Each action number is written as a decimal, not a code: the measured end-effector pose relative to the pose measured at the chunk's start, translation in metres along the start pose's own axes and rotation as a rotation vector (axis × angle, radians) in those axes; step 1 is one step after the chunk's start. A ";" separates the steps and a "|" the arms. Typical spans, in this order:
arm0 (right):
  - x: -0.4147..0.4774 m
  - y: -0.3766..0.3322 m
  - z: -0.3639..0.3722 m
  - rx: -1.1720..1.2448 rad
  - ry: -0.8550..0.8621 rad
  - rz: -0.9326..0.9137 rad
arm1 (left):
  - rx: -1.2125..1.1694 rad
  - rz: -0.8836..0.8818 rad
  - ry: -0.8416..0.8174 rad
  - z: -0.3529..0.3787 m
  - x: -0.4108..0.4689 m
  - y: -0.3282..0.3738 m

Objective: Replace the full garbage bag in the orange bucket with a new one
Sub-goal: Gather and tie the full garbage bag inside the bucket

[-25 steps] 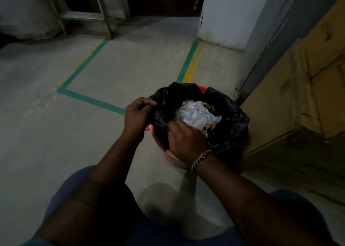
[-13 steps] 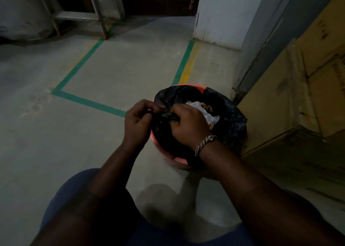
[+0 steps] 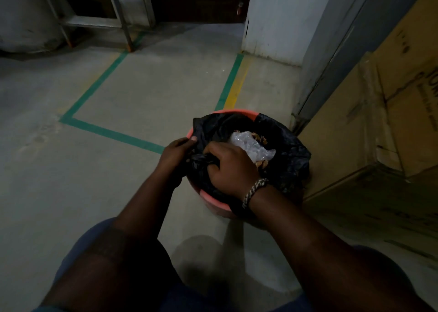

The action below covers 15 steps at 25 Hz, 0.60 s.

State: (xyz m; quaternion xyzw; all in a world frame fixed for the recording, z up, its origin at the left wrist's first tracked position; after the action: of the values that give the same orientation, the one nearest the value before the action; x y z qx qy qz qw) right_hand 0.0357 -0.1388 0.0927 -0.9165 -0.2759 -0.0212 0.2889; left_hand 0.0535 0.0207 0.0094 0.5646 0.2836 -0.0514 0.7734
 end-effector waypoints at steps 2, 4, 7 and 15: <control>-0.004 -0.001 0.003 -0.026 -0.056 -0.039 | -0.116 0.061 0.026 0.001 0.003 0.000; -0.006 0.002 0.004 -0.037 -0.087 -0.014 | -0.052 0.258 0.146 0.000 -0.004 0.014; -0.001 0.010 -0.002 0.089 -0.066 0.140 | 0.098 0.588 0.026 0.012 -0.026 0.048; 0.023 0.015 -0.025 0.216 0.016 0.183 | 0.136 0.748 -0.236 0.057 -0.083 0.087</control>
State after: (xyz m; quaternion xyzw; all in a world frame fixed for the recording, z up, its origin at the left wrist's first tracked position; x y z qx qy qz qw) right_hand 0.0656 -0.1513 0.1101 -0.9013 -0.1893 0.0277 0.3888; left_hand 0.0409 -0.0197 0.1359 0.6691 -0.0364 0.1506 0.7269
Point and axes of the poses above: each hand's wrist, its own x-axis towards the middle knuckle, its own z-axis out of the palm, y = z × x, the point moved 5 cm from there along x, towards the middle knuckle, and after that the axes turned 8 degrees about -x, right-handed, at the moved point
